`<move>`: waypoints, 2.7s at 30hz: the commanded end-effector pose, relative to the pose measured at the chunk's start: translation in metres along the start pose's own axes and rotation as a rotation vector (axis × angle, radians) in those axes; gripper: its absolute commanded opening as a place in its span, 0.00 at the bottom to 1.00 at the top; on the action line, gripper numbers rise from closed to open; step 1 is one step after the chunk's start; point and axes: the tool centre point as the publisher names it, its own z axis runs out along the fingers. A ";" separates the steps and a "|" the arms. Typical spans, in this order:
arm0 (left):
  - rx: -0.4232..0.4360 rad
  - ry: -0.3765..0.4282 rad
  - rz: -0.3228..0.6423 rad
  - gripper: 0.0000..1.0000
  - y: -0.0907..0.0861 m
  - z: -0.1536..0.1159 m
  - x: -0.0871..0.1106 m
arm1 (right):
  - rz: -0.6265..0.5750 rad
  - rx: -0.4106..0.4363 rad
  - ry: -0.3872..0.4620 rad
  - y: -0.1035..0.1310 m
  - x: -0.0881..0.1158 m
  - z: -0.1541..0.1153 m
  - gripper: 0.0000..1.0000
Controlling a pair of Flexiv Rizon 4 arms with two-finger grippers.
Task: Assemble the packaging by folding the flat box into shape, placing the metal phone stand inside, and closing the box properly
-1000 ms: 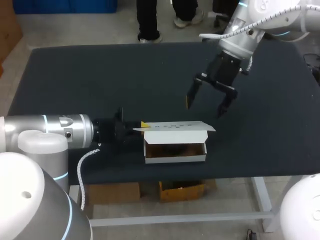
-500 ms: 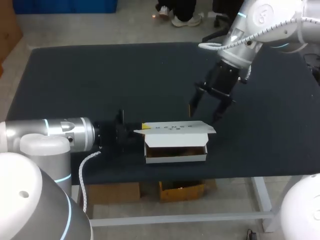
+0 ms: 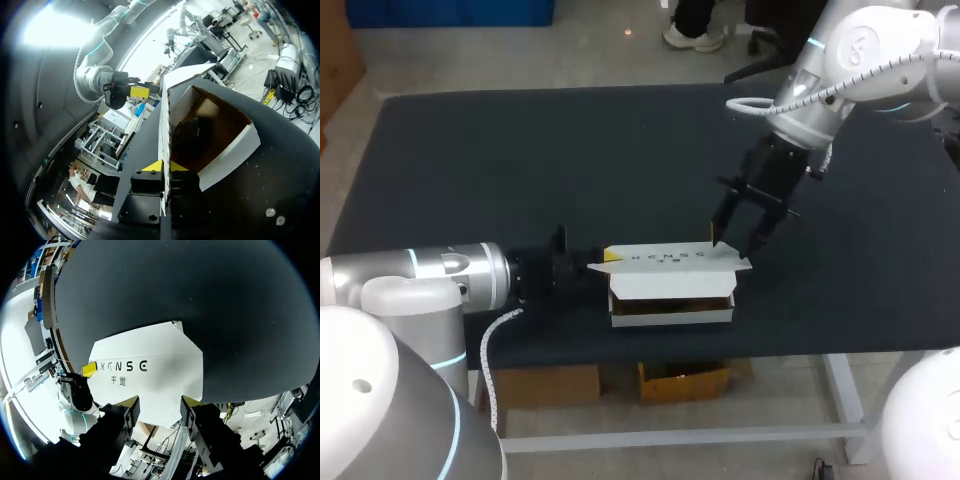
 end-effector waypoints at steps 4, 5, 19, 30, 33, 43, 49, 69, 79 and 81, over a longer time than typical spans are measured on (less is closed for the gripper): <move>0.000 -0.008 0.000 0.00 -0.001 0.002 0.004 | -0.001 0.005 0.000 0.000 -0.002 0.009 0.50; 0.000 -0.008 0.001 0.00 -0.002 0.002 0.004 | -0.002 0.006 0.000 0.000 -0.002 0.010 0.49; 0.002 -0.027 -0.010 0.43 -0.003 -0.005 0.001 | 0.003 0.015 -0.001 -0.001 -0.005 0.016 0.46; -0.004 -0.067 -0.020 0.47 -0.001 -0.031 -0.004 | 0.005 0.016 0.002 -0.001 -0.005 0.017 0.47; -0.009 -0.071 -0.021 0.47 0.000 -0.040 -0.004 | 0.007 0.015 0.003 -0.001 -0.006 0.017 0.47; -0.024 -0.022 -0.074 0.65 0.001 -0.079 -0.007 | 0.009 0.013 0.004 -0.002 -0.007 0.018 0.46; -0.060 0.063 -0.195 0.69 0.003 -0.102 -0.022 | 0.010 0.012 0.006 -0.002 -0.008 0.018 0.45; -0.366 0.409 -0.492 1.00 0.004 -0.100 -0.050 | 0.006 0.007 -0.001 -0.003 -0.008 0.021 0.43; -0.349 0.405 -0.450 1.00 0.004 -0.101 -0.049 | 0.001 -0.009 -0.001 -0.003 -0.009 0.021 0.44; -0.349 0.405 -0.450 1.00 0.004 -0.101 -0.049 | -0.002 -0.015 -0.001 -0.003 -0.009 0.021 0.44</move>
